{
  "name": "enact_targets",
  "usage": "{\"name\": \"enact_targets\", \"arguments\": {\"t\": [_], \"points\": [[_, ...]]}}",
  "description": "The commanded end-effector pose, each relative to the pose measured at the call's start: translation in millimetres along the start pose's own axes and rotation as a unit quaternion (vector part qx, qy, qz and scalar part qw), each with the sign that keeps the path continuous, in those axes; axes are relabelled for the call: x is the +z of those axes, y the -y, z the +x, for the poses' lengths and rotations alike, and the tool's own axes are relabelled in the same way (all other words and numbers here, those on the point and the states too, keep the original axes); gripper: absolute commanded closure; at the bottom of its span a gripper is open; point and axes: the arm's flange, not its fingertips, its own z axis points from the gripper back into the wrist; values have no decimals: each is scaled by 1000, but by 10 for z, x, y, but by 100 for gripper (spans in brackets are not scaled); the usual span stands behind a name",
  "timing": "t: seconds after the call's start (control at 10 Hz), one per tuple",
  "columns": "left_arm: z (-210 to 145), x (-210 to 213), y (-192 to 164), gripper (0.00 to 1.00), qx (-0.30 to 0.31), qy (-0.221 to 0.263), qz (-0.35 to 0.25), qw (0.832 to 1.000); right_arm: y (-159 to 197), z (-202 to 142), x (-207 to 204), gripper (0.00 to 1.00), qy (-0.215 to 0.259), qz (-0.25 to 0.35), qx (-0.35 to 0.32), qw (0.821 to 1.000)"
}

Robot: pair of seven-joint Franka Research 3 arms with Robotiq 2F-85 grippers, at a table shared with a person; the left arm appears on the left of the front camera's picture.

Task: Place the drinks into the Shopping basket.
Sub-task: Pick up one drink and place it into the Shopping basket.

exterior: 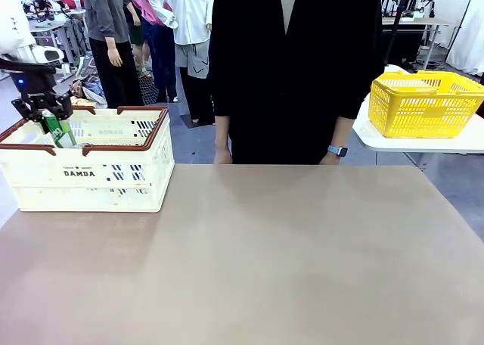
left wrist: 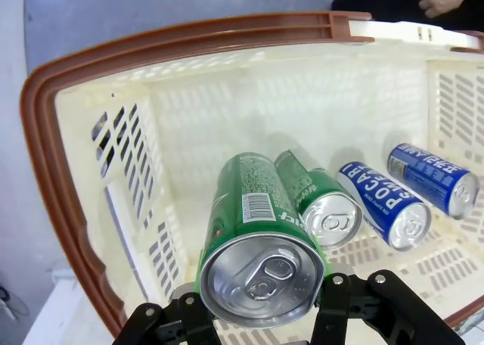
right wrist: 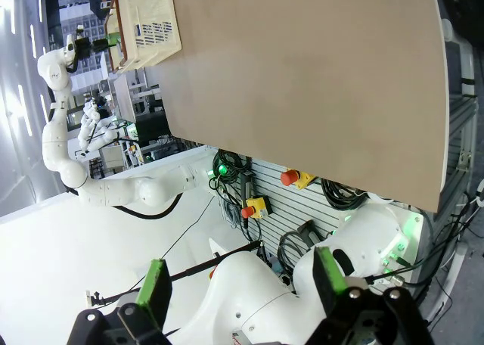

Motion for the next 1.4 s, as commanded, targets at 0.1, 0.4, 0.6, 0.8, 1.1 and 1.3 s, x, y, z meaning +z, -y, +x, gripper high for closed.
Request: {"name": "enact_targets", "arguments": {"t": [0.1, 0.4, 0.6, 0.8, 1.1, 1.3], "points": [[23, -70, 69, 100, 9, -13, 11, 1000, -28, -20, 5, 0, -3, -2, -3, 1000], [43, -320, 133, 100, 18, -38, 32, 999, -28, -20, 5, 0, -3, -2, -3, 1000], [60, -413, 180, 100, 19, -42, 40, 998, -28, -20, 5, 0, -3, -2, -3, 1000], [72, -449, 211, 100, 15, -48, 41, 998, -28, -20, 5, 0, -3, -2, -3, 1000], [68, -432, 209, 0, 19, -50, 40, 998, -28, -20, 5, 0, -3, -2, -3, 1000], [63, -366, 190, 0, 21, -43, 38, 998, -28, -20, 5, 0, -3, -2, -3, 1000]]}}
